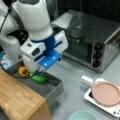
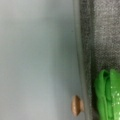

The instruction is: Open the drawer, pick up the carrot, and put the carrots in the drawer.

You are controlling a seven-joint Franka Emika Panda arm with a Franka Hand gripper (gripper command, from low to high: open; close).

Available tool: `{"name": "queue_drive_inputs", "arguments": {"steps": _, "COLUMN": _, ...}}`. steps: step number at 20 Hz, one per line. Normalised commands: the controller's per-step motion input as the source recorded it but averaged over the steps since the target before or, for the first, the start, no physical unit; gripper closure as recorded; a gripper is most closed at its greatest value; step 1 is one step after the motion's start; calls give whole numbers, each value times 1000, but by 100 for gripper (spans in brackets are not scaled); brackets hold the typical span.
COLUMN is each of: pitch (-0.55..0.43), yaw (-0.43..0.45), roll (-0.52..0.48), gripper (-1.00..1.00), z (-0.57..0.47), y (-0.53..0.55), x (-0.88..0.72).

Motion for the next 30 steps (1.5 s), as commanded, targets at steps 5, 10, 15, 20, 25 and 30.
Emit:
{"name": "queue_drive_inputs", "arguments": {"steps": 5, "pitch": 256, "yaw": 161, "roll": -134, "gripper": -100, "z": 237, "y": -27, "x": 736}}
{"name": "queue_drive_inputs", "arguments": {"steps": 10, "pitch": 251, "yaw": 222, "roll": -148, "gripper": -100, "z": 202, "y": 20, "x": 732}}
{"name": "queue_drive_inputs", "arguments": {"steps": 15, "pitch": 259, "yaw": 200, "roll": -157, "gripper": -100, "z": 162, "y": 27, "x": 643}}
{"name": "queue_drive_inputs", "arguments": {"steps": 20, "pitch": 298, "yaw": 159, "roll": -139, "gripper": -100, "z": 250, "y": -87, "x": 576}}
{"name": "queue_drive_inputs", "arguments": {"steps": 25, "pitch": 364, "yaw": 119, "roll": -123, "gripper": -100, "z": 335, "y": -304, "x": 586}}
{"name": "queue_drive_inputs", "arguments": {"steps": 30, "pitch": 336, "yaw": 113, "roll": -85, "gripper": -100, "z": 160, "y": -394, "x": 596}}
